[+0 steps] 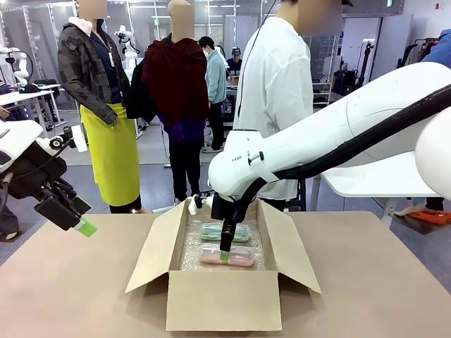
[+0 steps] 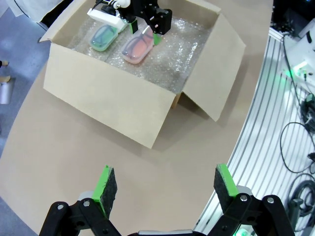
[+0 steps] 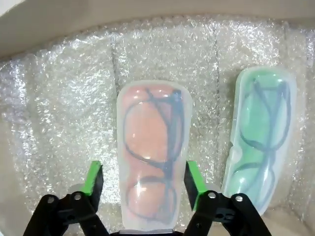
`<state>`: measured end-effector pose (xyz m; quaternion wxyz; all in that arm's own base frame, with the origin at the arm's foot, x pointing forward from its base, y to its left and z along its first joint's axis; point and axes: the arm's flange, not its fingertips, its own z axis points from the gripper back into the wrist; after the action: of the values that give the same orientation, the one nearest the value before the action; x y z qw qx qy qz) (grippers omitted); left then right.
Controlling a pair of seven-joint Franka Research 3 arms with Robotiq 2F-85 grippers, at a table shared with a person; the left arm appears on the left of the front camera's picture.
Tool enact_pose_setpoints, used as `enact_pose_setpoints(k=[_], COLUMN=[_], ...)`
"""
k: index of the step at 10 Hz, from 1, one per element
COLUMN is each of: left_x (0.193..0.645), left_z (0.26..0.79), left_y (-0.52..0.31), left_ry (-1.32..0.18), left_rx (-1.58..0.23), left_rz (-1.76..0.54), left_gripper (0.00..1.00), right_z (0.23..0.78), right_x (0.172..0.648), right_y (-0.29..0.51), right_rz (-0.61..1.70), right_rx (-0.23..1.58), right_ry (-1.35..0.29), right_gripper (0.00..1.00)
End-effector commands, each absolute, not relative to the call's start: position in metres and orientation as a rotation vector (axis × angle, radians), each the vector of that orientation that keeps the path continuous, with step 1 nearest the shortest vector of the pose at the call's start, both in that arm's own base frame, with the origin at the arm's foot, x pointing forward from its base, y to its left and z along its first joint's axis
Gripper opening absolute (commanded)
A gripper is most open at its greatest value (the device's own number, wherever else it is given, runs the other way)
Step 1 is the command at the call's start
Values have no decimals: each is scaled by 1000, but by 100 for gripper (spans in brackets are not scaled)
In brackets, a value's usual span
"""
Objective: Pack the glasses set securely to prepare it for shipping.
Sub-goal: Put the Glasses case from the right side of the table into the Package Box, then position the Package Box on the left side of the table.
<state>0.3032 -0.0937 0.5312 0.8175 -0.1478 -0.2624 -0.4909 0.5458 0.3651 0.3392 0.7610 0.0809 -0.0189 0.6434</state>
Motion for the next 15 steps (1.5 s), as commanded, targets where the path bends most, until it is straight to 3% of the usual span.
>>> enact_pose_setpoints(k=[1, 15], left_x=[304, 304], left_z=[531, 531], left_y=[-92, -92], left_ry=[-567, -567], left_rx=[-340, -340], left_rz=[-1064, -1064], left_gripper=[100, 100], right_z=[340, 340], right_x=[547, 547], right_y=[370, 366], right_rz=[1372, 1392], right_rx=[153, 173], right_ry=[-39, -42], right_gripper=[100, 100])
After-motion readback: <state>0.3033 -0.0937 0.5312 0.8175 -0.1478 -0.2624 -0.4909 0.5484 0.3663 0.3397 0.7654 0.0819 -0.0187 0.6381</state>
